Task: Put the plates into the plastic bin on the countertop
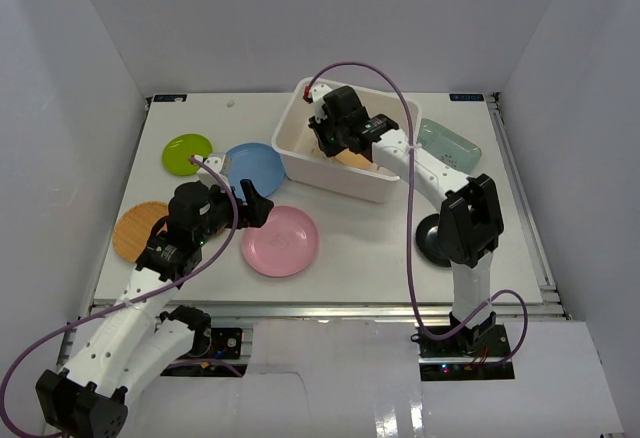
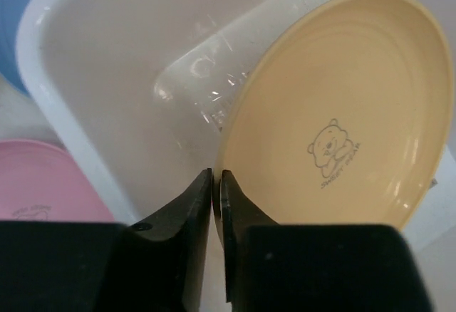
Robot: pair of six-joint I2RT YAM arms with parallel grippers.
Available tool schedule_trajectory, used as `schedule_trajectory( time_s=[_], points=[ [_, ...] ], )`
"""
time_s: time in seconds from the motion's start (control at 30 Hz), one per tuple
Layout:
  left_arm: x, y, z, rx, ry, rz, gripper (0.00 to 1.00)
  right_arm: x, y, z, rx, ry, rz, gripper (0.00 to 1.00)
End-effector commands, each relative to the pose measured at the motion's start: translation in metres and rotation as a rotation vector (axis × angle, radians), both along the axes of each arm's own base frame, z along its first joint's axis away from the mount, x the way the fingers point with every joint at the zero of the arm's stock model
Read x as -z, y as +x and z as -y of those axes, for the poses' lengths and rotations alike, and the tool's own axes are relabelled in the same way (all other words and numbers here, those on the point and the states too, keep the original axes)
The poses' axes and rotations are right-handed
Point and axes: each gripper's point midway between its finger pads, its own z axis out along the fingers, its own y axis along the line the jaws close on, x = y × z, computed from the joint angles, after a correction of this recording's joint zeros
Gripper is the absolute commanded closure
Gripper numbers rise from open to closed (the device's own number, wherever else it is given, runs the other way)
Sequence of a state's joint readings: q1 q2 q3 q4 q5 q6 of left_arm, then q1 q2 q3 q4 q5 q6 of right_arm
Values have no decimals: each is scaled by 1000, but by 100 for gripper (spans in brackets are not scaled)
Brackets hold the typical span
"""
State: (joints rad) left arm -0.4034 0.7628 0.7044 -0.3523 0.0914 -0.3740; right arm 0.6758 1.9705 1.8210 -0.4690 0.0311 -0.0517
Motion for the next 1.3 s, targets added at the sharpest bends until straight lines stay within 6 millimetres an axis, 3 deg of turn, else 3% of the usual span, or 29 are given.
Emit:
schedule_trajectory(
  time_s=[0.0,0.03,0.07,0.13,0.17,0.23,0.27,0.33,0.37,0.4,0.43,0.47,0.5,0.53,0.57,0.6,0.63,0.67,0.73,0.87,0.93,1.13,1.27],
  points=[
    [-8,-1,-1,-3,4,22,5,-5,27,6,76,22,87,79],
    [-7,-1,-2,-4,6,21,5,-4,30,8,92,18,88,69],
    [-7,-1,-2,-6,6,21,5,-6,31,8,100,22,91,48],
    [-7,0,-2,-9,7,20,5,-16,30,9,122,35,94,25],
    [-7,0,-2,-9,8,19,4,-33,30,10,129,58,119,13],
    [-6,0,-2,-9,9,18,4,-53,27,14,137,76,139,8],
    [-5,0,-2,-9,10,15,4,-73,19,16,140,112,158,9],
    [-5,1,-2,-10,11,14,4,-87,4,18,149,155,159,12],
    [-5,1,-3,-13,14,13,4,-120,-11,19,151,242,207,14],
    [-5,2,-3,-17,15,12,4,-88,-34,15,132,223,154,16],
    [-5,2,-3,-19,15,12,4,-106,-57,20,132,283,186,19],
    [-4,2,-4,-22,16,12,4,-108,-79,0,121,376,187,25],
    [-4,3,-5,-27,17,9,4,-51,-98,13,171,314,135,28],
    [-4,3,-5,-28,18,8,4,-49,-116,16,181,353,140,32],
    [-4,4,-6,-33,17,7,4,-42,-135,2,192,429,110,39],
    [-3,5,-7,-38,18,6,4,-23,-144,5,222,434,81,41],
    [-3,6,-7,-42,17,2,4,17,-156,16,254,396,29,43],
    [-2,6,-7,-42,17,-2,4,33,-161,18,271,404,-10,42],
    [0,8,-8,-49,18,-10,4,64,-170,16,302,417,-98,32],
    [4,10,-10,-58,23,-21,4,81,-171,0,292,425,-138,21],
    [5,11,-12,-65,24,-24,4,93,-170,-9,288,413,-167,21],
    [8,12,-13,-69,24,-34,4,112,-165,-21,308,414,-199,34],
    [10,13,-13,-71,25,-42,4,130,-160,-17,343,370,-195,51]
  ],
)
